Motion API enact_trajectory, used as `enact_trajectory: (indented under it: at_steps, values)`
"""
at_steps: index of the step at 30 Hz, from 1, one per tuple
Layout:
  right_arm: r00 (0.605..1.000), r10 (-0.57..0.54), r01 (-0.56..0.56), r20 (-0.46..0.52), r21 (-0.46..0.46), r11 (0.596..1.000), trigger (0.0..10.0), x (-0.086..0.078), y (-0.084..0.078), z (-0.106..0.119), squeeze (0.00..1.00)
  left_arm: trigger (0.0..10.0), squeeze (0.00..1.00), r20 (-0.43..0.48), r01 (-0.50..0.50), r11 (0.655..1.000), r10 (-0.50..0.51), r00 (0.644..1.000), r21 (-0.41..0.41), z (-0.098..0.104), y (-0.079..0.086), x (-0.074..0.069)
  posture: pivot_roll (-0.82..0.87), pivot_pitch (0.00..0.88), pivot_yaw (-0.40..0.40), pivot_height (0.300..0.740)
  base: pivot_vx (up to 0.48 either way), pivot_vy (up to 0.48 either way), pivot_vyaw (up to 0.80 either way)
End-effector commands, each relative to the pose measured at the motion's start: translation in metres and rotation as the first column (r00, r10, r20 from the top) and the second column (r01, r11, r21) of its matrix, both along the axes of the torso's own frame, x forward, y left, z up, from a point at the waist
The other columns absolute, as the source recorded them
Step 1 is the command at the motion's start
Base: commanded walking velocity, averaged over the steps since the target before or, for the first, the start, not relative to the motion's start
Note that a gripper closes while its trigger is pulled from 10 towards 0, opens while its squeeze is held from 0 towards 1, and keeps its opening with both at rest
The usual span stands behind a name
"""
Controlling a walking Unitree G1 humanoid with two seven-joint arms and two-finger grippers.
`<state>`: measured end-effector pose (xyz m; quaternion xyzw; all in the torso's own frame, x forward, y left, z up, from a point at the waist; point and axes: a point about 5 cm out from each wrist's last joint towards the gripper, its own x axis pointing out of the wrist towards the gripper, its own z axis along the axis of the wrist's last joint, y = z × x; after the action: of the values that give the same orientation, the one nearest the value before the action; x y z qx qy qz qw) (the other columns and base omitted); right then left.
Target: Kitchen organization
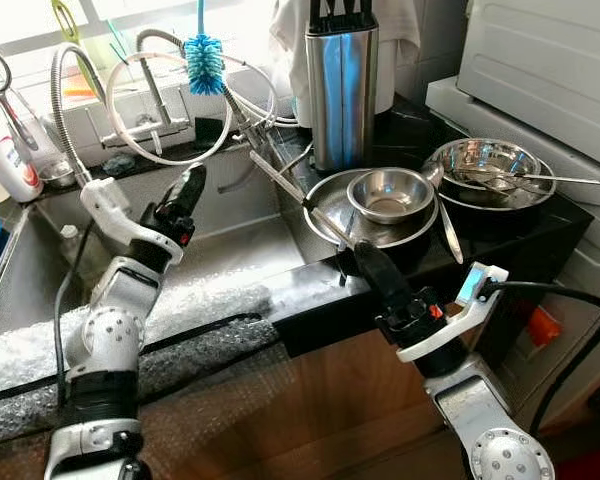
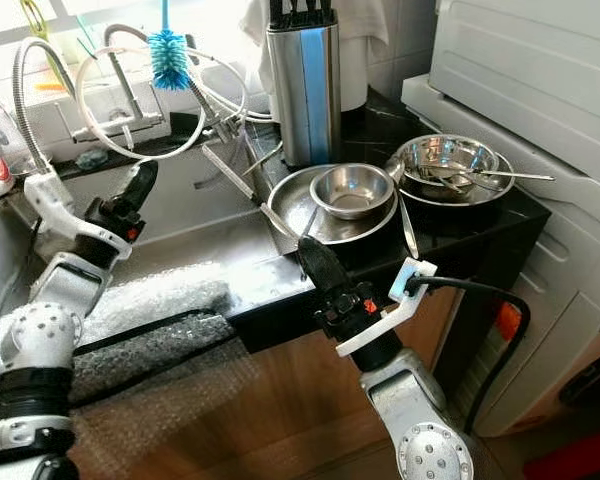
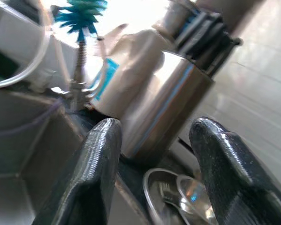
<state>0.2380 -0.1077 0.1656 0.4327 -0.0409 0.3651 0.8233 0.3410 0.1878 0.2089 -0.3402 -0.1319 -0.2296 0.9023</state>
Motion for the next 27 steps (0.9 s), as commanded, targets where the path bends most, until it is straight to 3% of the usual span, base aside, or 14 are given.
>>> enact_trajectory:
  at_steps: [1,6,8,11,18,22,27]
  values:
    - [1.000,0.016,-0.016,0.011,0.012,1.000,10.0,0.000,0.005,0.001,0.00,10.0,0.00,0.013,0.047,0.997,-0.048,0.999,0.056,0.003,-0.005,0.002,-0.11,0.000,0.146,0.740,0.000,0.000,0.00]
    - [1.000,0.025,-0.026,0.013,0.015,1.000,10.0,-0.001,0.007,0.001,0.00,10.0,0.00,0.000,0.131,0.991,-0.131,0.991,0.026,0.001,-0.007,0.002,-0.12,0.000,0.152,0.740,0.000,0.000,0.00]
    - [1.000,0.021,-0.021,0.010,0.021,1.000,10.0,-0.002,0.005,-0.001,0.00,10.0,0.00,-0.020,0.158,0.977,-0.162,0.987,-0.144,-0.001,0.003,0.001,-0.12,0.000,0.156,0.740,0.000,0.000,0.00]
    - [1.000,0.018,-0.018,0.009,0.027,0.999,10.0,-0.002,0.005,-0.001,0.00,10.0,0.00,-0.027,0.194,0.956,-0.204,0.979,-0.219,-0.005,0.011,-0.001,-0.11,0.000,0.156,0.740,0.000,0.000,0.00]
    - [1.000,0.014,-0.014,0.003,0.036,0.999,10.0,-0.001,0.004,-0.001,0.00,10.0,0.00,-0.061,0.204,0.943,-0.227,0.972,-0.263,-0.015,0.015,-0.003,-0.10,0.000,0.146,0.740,0.000,0.000,0.00]
    - [0.999,0.026,-0.024,-0.025,0.059,0.998,10.0,-0.004,0.002,-0.004,0.00,10.0,0.00,-0.098,0.242,0.943,-0.269,0.958,-0.229,-0.028,0.007,-0.005,-0.11,0.000,0.147,0.740,0.000,0.000,0.00]
    - [0.995,0.043,-0.040,-0.095,0.026,0.999,10.0,-0.008,0.000,-0.019,0.00,10.0,0.00,-0.095,0.278,0.936,-0.303,0.948,-0.217,-0.032,-0.008,-0.008,-0.11,0.000,0.146,0.740,0.000,0.000,0.00]
